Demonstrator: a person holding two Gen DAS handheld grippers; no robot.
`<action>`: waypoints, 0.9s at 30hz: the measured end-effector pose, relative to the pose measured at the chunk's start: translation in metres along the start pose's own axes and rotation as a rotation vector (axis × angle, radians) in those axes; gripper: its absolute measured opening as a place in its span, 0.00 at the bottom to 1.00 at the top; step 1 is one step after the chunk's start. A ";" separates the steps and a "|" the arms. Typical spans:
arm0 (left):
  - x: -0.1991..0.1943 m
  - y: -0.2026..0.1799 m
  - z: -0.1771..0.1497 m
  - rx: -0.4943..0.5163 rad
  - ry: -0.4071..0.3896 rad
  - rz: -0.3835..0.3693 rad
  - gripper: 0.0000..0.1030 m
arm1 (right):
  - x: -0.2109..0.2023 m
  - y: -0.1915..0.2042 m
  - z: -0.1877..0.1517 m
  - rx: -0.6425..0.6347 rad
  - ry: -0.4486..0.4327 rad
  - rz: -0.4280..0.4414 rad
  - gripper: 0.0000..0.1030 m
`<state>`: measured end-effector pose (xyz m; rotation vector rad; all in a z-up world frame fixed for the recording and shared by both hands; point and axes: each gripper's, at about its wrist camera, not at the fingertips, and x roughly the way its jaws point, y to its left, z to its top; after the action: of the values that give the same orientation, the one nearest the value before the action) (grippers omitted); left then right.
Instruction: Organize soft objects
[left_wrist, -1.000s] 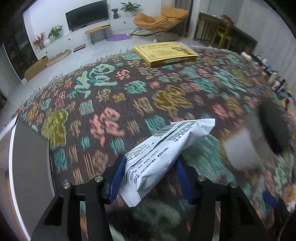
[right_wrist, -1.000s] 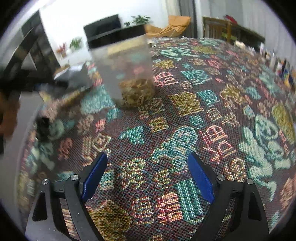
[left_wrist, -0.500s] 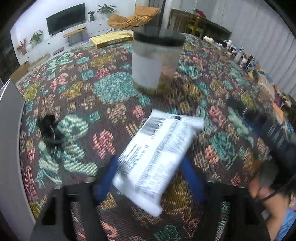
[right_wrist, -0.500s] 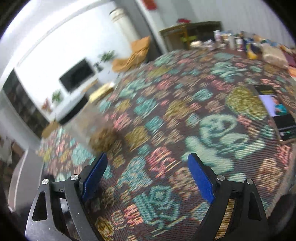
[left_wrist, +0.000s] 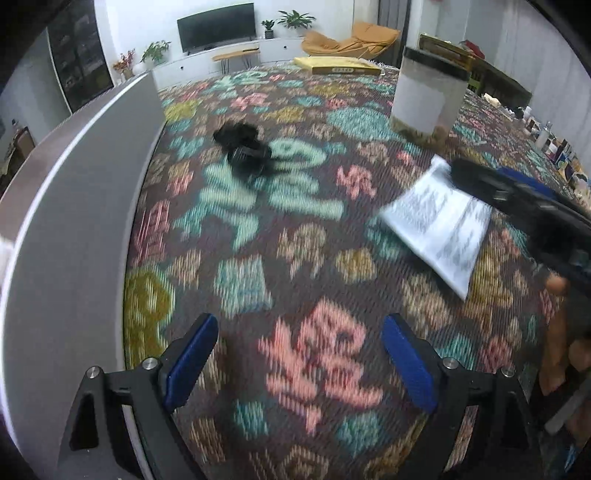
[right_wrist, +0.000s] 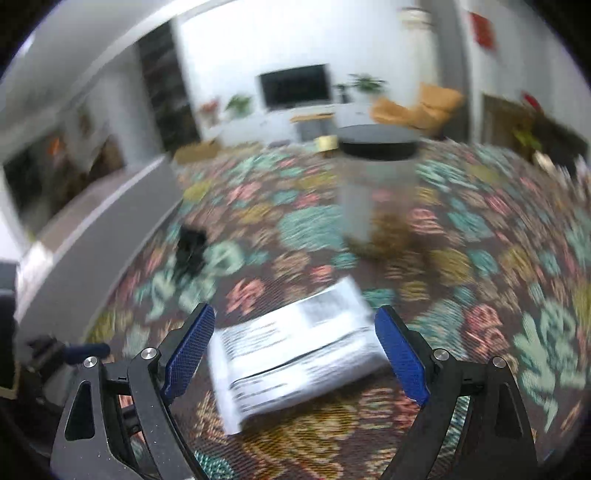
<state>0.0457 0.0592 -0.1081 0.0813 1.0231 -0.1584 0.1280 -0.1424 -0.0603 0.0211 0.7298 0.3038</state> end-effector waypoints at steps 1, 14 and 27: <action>-0.001 -0.001 -0.007 -0.002 -0.001 -0.001 0.88 | 0.006 0.007 -0.002 -0.030 0.028 -0.007 0.88; -0.010 0.013 -0.035 -0.030 -0.038 -0.007 0.88 | 0.026 0.027 -0.023 -0.345 0.234 -0.243 0.87; -0.003 0.008 -0.027 -0.033 -0.036 0.007 0.93 | -0.013 -0.159 -0.021 0.477 0.179 -0.354 0.87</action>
<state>0.0223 0.0713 -0.1197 0.0523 0.9889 -0.1361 0.1472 -0.3003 -0.0870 0.3162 0.9545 -0.2137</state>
